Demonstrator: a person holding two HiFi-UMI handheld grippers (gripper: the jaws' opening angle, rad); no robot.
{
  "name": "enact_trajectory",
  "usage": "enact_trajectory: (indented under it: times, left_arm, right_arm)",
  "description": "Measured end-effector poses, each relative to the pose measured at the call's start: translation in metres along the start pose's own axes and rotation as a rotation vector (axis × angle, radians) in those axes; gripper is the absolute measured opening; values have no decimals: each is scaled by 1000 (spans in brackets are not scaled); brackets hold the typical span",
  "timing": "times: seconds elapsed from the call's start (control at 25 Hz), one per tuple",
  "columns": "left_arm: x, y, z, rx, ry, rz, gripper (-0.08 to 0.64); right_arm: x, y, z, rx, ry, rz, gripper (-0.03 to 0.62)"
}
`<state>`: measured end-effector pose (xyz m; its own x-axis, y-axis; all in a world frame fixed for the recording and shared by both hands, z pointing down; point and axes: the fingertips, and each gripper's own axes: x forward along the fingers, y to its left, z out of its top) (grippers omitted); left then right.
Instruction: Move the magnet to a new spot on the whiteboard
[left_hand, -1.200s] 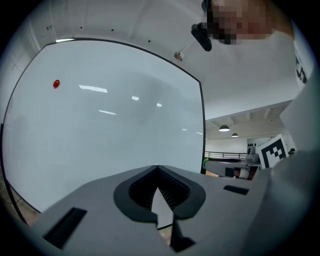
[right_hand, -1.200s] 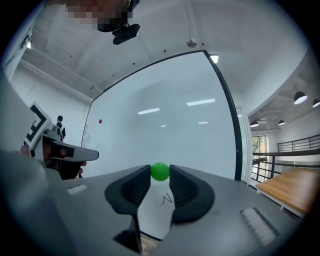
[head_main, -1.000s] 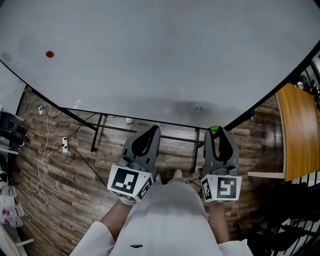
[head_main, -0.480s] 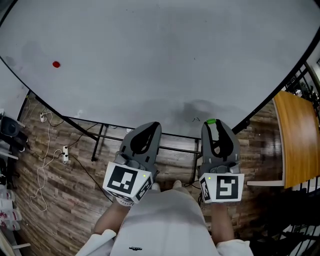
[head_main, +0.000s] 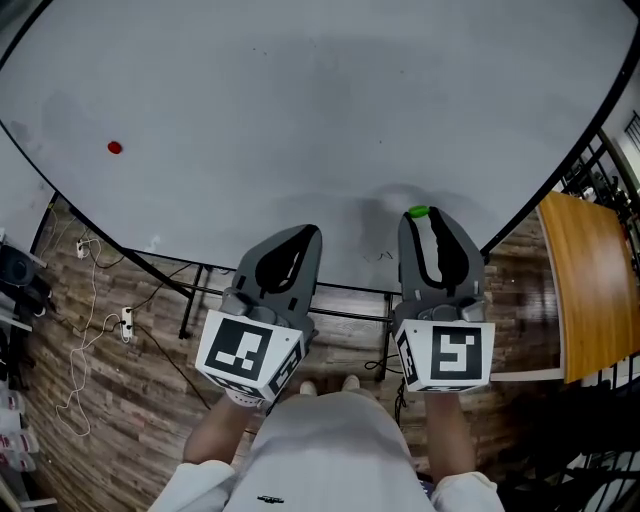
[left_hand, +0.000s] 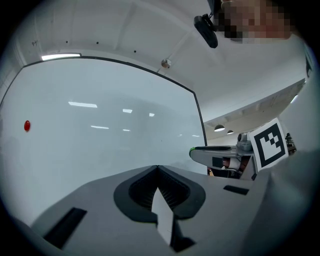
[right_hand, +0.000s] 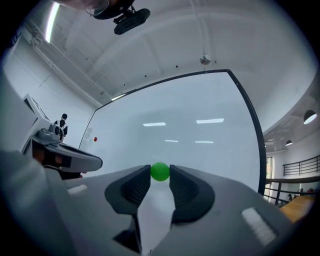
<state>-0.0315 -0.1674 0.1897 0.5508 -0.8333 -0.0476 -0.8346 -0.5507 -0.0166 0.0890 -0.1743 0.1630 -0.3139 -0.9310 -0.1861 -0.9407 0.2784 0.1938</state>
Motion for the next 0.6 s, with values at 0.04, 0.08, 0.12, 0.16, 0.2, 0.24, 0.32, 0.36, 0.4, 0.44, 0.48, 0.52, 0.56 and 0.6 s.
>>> enact_trajectory:
  times: [0.04, 0.08, 0.12, 0.16, 0.2, 0.24, 0.32, 0.36, 0.4, 0.44, 0.48, 0.52, 0.56, 0.6]
  left_arm:
    - [2, 0, 4, 3, -5, -2, 6]
    - [4, 1, 7, 6, -11, -4, 6]
    - [5, 1, 10, 7, -18, -6, 6]
    - [7, 2, 12, 6, -26, -7, 6]
    - [10, 5, 14, 5, -32, -6, 6]
    - [12, 8, 15, 4, -35, -2, 6]
    - [17, 13, 20, 2, -41, 2, 6]
    - [19, 14, 22, 4, -44, 2, 6]
    - [21, 14, 25, 9, -48, 2, 6]
    - [23, 15, 27, 15, -52, 2, 6]
    - [25, 16, 30, 21, -57, 3, 6]
    - [27, 17, 32, 25, -61, 4, 6]
    - [29, 18, 33, 28, -66, 4, 6]
    - [31, 19, 35, 30, -70, 4, 6]
  right_arm:
    - [2, -2, 3, -9, 0, -4, 127]
    - [4, -5, 6, -19, -1, -8, 127]
    - [5, -7, 8, -28, -3, -13, 127]
    - [7, -10, 10, -35, -4, -18, 127]
    - [9, -13, 11, -40, -3, -24, 127]
    - [12, -15, 12, -44, 1, -29, 127]
    - [18, -20, 13, -55, 7, -41, 127]
    - [21, -22, 13, -58, 8, -49, 128]
    - [23, -24, 13, -57, 8, -58, 128]
    - [26, -26, 13, -56, 9, -67, 128]
    - [28, -29, 12, -55, 12, -77, 129]
    - [30, -32, 11, -53, 15, -89, 128]
    - [32, -34, 11, -54, 17, -102, 129]
    - [34, -36, 11, -56, 19, -113, 129]
